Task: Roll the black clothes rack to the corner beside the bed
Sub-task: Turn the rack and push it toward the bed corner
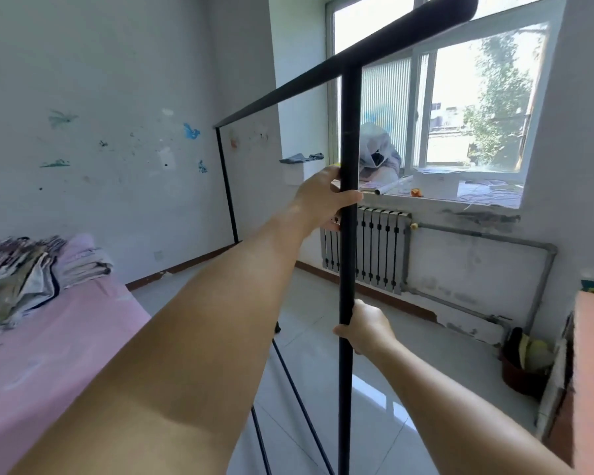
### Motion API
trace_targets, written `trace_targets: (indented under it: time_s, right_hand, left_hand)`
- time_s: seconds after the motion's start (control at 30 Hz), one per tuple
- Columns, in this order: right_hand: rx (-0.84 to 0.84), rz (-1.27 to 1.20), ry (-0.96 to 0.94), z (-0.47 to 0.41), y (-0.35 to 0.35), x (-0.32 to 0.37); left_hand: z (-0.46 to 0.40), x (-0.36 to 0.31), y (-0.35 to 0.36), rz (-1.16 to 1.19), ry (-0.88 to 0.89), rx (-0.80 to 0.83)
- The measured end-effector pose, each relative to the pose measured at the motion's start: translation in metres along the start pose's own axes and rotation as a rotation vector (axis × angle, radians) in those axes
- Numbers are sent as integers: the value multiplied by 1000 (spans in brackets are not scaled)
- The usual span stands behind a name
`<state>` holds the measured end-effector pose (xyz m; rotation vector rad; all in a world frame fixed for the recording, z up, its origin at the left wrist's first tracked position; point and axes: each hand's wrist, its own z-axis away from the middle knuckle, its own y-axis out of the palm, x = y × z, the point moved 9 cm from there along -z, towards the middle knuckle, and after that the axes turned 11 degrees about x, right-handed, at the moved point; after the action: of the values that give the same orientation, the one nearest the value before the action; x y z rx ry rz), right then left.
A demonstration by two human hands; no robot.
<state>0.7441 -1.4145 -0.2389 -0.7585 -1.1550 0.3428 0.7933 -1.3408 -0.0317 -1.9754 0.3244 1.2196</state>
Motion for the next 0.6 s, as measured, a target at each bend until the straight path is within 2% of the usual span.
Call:
trace_targets:
  time_s: [0.37, 0.6]
  right_hand:
    - [68, 8, -51, -68, -7, 15]
    - [55, 5, -66, -123, -12, 25]
  left_hand:
    - [-52, 27, -23, -33, -21, -74]
    - [-99, 50, -41, -53, -13, -87]
